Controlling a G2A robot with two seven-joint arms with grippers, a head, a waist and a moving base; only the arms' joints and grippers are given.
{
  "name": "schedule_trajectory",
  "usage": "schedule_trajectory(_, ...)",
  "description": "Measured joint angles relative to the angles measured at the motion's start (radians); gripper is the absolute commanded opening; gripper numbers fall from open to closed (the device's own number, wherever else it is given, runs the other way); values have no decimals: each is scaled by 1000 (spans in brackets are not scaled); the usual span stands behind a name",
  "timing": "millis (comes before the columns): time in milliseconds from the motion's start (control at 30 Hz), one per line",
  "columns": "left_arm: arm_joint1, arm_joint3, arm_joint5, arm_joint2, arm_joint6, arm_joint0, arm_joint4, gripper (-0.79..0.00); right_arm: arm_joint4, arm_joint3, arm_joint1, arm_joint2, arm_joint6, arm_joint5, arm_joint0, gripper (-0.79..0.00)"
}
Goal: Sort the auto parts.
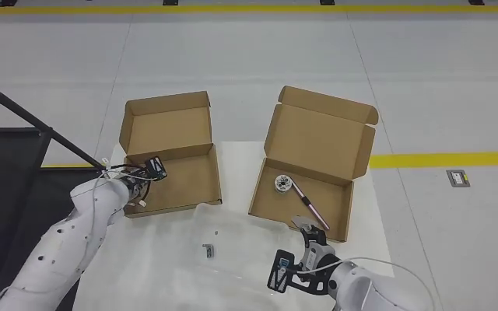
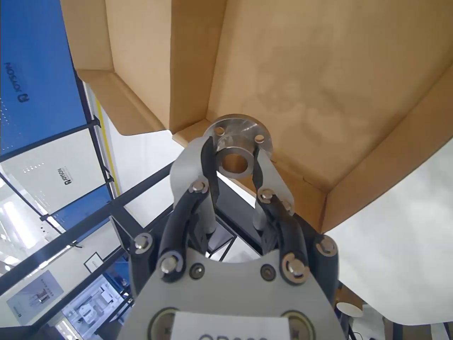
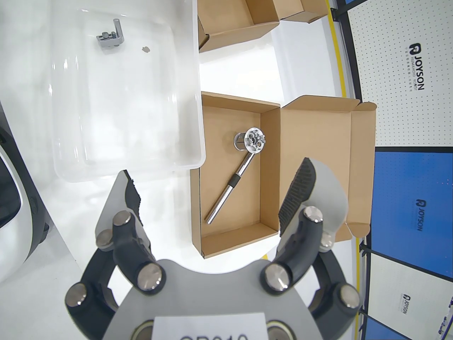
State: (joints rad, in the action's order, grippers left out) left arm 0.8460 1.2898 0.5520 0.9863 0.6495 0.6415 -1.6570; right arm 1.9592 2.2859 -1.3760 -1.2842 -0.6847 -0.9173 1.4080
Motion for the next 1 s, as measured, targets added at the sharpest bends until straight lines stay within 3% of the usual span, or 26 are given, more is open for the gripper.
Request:
schedule_trajectory(233, 8, -6, -22, -13, -33, 36, 1, -785, 0, 0, 0, 0, 0, 0, 0, 0)
schedule_trajectory(433, 37, -119, 8, -46, -70, -22, 50, -785, 0, 0, 0, 0, 0, 0, 0, 0)
schedule_trajectory(467, 43, -136, 11, -53, -73, -32, 53, -643, 0, 0, 0, 0, 0, 0, 0, 0)
schedule_trajectory(533, 54, -172, 14, -69, -78, -55, 54, -443, 0, 0, 0, 0, 0, 0, 0, 0)
schedule_trajectory(667, 74, -228, 16, -95, -93, -91, 49, -299, 0, 0, 0, 0, 0, 0, 0, 0)
schedule_trajectory(767, 83, -252, 18, -106, -102, -107, 42, -292, 0, 0, 0, 0, 0, 0, 0, 0)
schedule_trajectory(1000, 90, -272, 64, -99, -132, -136, 35, -366, 0, 0, 0, 0, 0, 0, 0, 0)
